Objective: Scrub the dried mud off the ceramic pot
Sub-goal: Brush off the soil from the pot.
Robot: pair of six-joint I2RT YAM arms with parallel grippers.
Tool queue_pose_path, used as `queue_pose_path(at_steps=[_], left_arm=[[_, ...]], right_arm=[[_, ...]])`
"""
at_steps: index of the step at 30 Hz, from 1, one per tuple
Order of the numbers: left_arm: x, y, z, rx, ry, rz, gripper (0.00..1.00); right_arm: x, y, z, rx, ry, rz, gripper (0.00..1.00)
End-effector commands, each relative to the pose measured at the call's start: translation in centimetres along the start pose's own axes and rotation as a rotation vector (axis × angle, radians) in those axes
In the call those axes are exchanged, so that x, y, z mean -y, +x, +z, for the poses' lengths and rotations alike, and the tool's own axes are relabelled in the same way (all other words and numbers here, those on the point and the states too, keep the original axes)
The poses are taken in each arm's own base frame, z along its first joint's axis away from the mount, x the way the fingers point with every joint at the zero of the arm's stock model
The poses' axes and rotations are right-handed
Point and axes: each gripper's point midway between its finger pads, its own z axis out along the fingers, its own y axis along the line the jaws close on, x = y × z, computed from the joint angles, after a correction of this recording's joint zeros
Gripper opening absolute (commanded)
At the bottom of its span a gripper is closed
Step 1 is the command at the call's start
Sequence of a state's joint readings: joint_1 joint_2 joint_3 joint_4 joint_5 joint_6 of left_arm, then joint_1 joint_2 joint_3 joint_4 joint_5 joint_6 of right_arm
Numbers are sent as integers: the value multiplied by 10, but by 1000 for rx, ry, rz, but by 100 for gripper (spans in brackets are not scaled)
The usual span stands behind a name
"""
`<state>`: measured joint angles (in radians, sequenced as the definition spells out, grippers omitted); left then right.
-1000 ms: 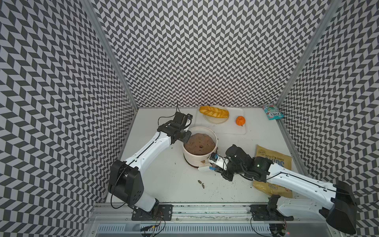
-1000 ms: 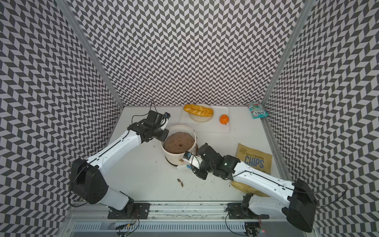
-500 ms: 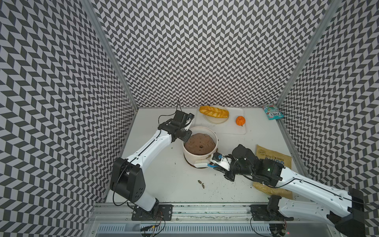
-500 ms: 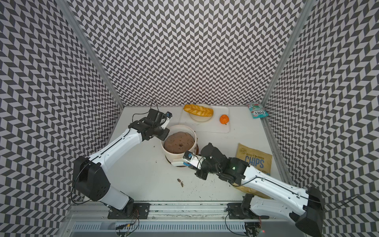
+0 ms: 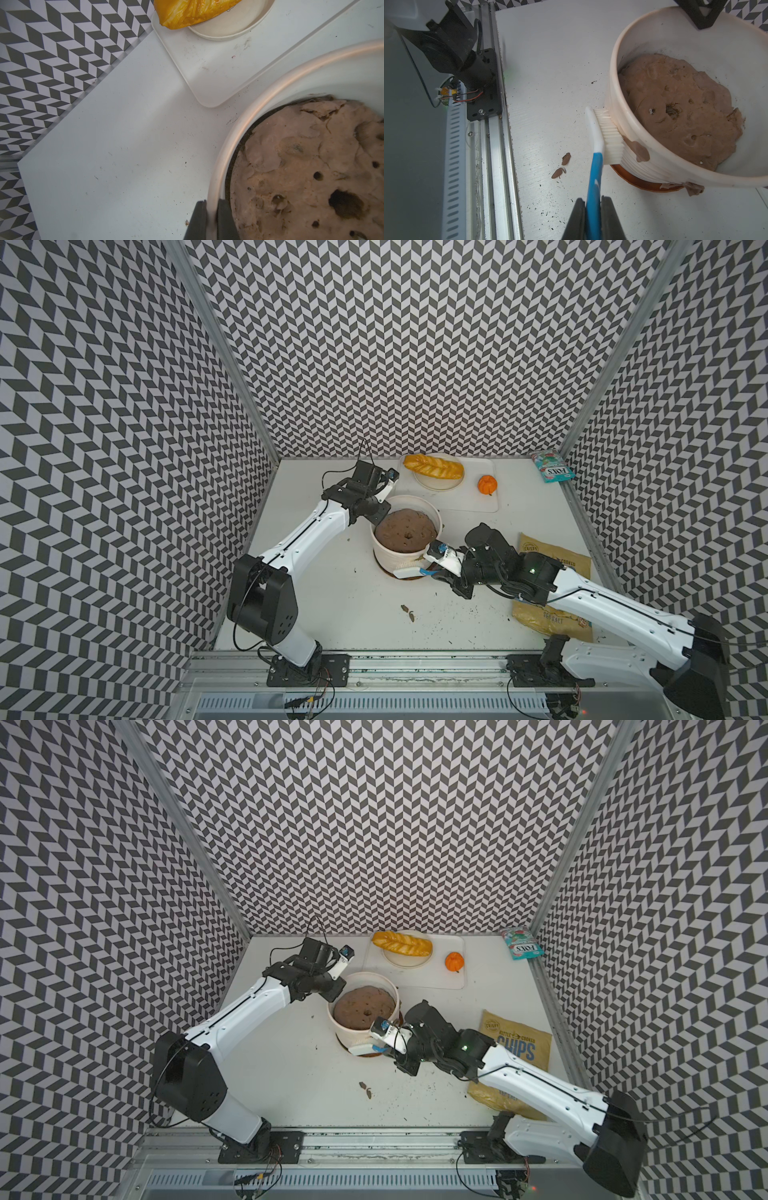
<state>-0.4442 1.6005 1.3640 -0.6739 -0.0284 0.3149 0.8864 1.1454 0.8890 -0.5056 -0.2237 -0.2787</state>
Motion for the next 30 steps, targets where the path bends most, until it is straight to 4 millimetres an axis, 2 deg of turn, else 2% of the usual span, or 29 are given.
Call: queue_pose_path(at_steps=[1,4,8,16,21,28,30], left_arm=[[10,-32,-13,111,59,101,0],[11,-36,-12,121,69,105,0],[12,-34,-8,110,73,109,0],[13,-40,-13,139,88,106,0],[11,-40,-11,133,81,107,0],[8,-38,-10,122,61,103,0],[7,-39,-12,125,55,96,3]], right_arm=[[34,14,8,-38,160,66,0],[32,26,15,-82,143,72,0],[19,29,18,-86,91,57,0],[-21,26,21,-78,-18,-9,0],[-44,11,10,-18,-99,-59,0],[-42,-14,-9,90,-75,-73,0],[-41,-18,-11,108,-68,-72,0]])
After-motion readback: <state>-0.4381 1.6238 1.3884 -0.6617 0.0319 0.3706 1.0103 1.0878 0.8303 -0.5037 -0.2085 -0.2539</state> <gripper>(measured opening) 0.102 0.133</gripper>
